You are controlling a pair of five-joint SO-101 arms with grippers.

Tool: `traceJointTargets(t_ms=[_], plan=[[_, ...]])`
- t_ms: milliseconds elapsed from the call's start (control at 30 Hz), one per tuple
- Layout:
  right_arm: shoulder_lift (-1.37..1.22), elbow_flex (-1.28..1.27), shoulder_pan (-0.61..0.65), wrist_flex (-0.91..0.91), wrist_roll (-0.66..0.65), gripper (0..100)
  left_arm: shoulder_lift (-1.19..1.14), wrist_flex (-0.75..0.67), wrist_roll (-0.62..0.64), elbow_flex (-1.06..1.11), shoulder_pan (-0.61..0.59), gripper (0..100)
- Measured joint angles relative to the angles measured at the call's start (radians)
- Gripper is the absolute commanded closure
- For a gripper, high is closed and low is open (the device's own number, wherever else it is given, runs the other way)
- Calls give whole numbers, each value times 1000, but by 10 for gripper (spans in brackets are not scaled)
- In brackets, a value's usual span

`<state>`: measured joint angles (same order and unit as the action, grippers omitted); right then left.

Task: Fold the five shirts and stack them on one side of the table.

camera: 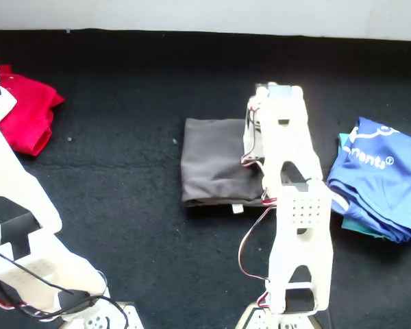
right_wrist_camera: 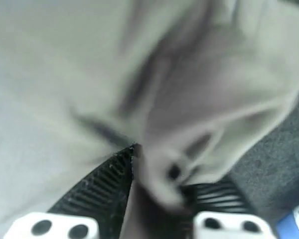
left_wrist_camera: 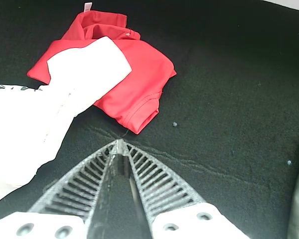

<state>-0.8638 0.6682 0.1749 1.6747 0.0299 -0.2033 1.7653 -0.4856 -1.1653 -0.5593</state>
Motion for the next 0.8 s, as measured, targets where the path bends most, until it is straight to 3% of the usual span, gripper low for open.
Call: traceJointTargets(t_ms=[200, 500, 800], plan=[[-6, 32, 21, 60, -147, 990, 0, 0, 0, 0, 0, 993], [80, -101, 181, 68, -334, 991, 0, 0, 0, 0, 0, 993], [83, -81, -55, -92, -727, 991, 0, 0, 0, 0, 0, 992]])
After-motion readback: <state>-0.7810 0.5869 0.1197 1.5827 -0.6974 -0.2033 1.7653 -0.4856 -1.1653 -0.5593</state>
